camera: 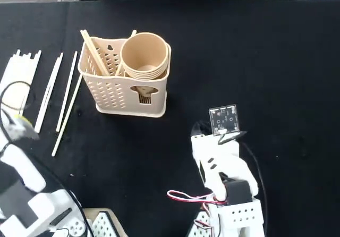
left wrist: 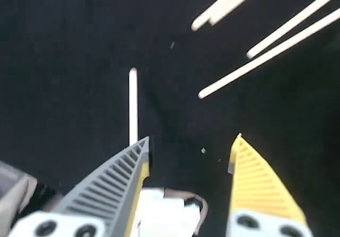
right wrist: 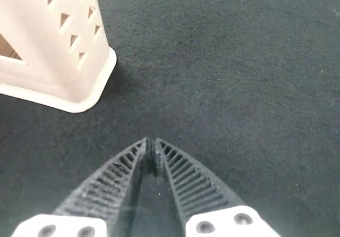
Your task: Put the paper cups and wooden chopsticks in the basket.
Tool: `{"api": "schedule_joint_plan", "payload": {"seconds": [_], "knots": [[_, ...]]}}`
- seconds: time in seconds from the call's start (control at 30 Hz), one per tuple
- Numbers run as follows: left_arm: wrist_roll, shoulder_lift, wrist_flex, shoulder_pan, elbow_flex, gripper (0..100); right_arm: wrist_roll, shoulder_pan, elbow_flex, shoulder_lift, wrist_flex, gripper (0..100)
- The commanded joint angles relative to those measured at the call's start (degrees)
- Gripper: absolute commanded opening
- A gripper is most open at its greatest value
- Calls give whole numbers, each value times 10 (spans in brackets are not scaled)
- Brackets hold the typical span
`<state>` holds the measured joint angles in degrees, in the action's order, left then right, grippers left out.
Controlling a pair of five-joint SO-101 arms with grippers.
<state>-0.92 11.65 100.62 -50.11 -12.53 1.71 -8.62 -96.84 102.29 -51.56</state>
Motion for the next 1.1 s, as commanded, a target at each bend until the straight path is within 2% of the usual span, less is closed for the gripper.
{"api": "schedule_joint_plan", "payload": {"seconds": [0.0, 0.17, 0.33, 0.47, 0.6, 0.73, 0.93, 1.07], "knots": [[-18, 47, 4, -44, -76, 246, 6, -4, 0, 7, -1, 15], [-114, 63, 2, -102, -148, 246, 6, -4, 0, 7, -1, 15], [-134, 43, -11, -155, -138, 246, 6, -4, 0, 7, -1, 15], [-171, 5, -11, -160, -131, 246, 6, -4, 0, 7, -1, 15], [-177, -64, -17, -160, -116, 245, 6, -4, 0, 7, -1, 15], [-174, -152, -56, -162, -90, 242, 6, -4, 0, 7, -1, 15], [-172, -258, -64, -160, -3, 241, 6, -4, 0, 7, -1, 15], [-172, -307, -64, -158, 38, 135, 6, -4, 0, 7, -1, 15]]}}
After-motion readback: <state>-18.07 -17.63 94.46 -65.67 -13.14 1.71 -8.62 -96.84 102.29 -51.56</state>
